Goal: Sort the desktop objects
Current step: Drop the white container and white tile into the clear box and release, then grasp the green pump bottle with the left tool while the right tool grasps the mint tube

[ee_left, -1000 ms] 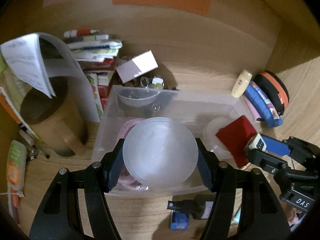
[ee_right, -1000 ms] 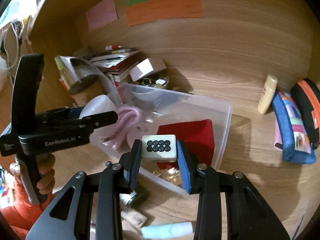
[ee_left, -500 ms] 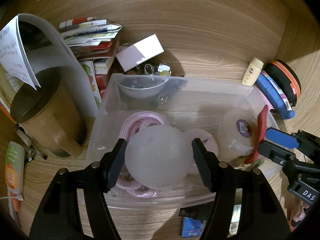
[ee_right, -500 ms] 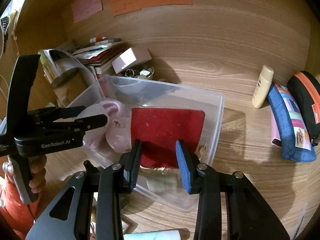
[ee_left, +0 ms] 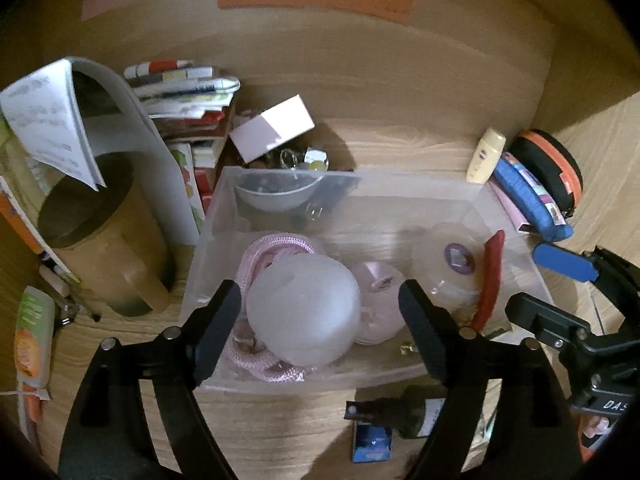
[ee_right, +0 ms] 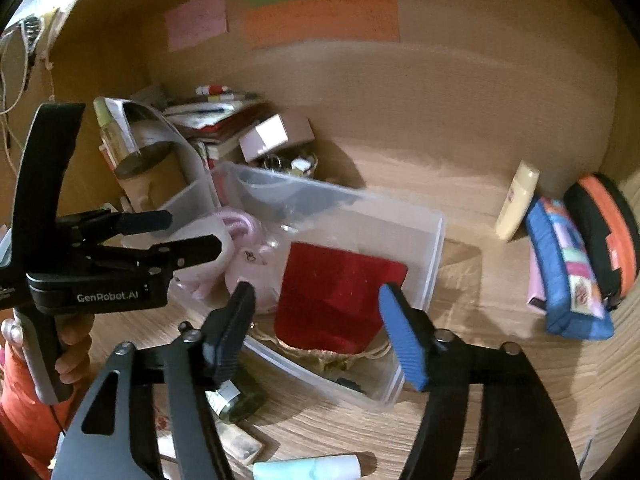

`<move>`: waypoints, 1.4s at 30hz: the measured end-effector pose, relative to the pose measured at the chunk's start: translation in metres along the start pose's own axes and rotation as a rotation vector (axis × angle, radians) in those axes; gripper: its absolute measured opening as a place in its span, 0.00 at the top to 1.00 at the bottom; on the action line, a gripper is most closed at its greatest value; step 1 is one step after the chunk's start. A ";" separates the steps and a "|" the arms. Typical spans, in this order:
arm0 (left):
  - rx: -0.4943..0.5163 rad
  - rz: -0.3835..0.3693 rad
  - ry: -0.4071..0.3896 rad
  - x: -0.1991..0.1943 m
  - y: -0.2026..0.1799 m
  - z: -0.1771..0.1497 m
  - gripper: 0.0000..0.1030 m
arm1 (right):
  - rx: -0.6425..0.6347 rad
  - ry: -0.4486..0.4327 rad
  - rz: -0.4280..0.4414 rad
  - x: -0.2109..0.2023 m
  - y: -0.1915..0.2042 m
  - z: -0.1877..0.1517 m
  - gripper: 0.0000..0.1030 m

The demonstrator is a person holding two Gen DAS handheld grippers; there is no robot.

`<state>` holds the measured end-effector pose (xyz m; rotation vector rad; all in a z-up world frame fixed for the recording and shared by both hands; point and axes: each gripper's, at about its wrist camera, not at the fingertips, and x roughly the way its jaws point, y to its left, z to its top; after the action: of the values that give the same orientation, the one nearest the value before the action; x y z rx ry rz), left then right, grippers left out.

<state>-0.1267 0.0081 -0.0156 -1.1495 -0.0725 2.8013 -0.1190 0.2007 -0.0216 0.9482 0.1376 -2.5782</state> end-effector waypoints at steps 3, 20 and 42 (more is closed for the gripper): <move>0.012 0.000 -0.023 -0.011 -0.002 -0.002 0.17 | -0.014 -0.025 -0.018 -0.009 0.003 0.001 0.31; 0.017 -0.013 0.025 -0.048 0.001 -0.034 0.07 | -0.045 -0.047 -0.115 -0.050 0.004 -0.016 0.21; 0.123 -0.104 0.207 -0.014 -0.052 -0.076 0.07 | 0.038 0.177 -0.039 -0.039 -0.023 -0.094 0.17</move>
<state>-0.0590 0.0582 -0.0552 -1.3555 0.0553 2.5427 -0.0443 0.2557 -0.0692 1.1985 0.1567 -2.5372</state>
